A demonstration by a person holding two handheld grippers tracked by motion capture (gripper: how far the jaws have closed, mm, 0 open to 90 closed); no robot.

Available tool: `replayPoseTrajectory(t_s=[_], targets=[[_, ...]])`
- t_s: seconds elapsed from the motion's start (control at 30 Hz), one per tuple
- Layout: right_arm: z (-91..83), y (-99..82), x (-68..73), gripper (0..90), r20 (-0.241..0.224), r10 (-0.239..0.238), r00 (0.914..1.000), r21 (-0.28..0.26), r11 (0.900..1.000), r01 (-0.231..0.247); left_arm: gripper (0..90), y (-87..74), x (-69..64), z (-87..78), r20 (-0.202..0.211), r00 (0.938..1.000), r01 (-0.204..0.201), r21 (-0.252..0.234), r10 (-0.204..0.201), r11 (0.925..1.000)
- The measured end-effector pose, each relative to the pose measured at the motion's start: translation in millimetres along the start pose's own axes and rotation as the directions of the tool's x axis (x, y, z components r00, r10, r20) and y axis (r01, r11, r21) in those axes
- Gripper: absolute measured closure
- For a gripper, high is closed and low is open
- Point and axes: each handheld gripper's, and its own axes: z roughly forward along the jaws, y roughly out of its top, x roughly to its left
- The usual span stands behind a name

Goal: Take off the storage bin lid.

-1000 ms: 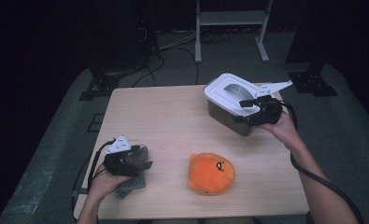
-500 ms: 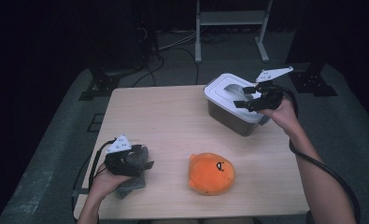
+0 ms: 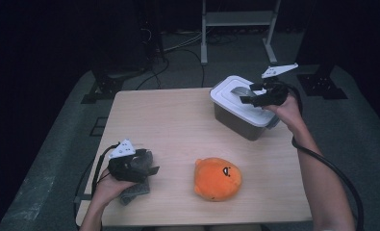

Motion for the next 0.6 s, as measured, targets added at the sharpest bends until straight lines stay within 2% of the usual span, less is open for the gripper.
replayPoseTrajectory(t_s=[0.17, 0.6], targets=[[5.1, -3.6, -8.2, 25.9, 0.016, 0.011, 0.9998, 0.023, 0.9997, -0.012, 13.7, 0.3, -0.1, -0.4, 0.005, 1.0, -0.003, -0.001, 0.003, 1.0], [10.5, -5.1, -17.8, 31.0, 0.05, 0.032, 0.9982, 0.032, 0.9989, -0.034, 13.1, 0.8, -2.6, 1.2, 0.013, 0.9999, -0.006, 0.004, 0.006, 1.0]])
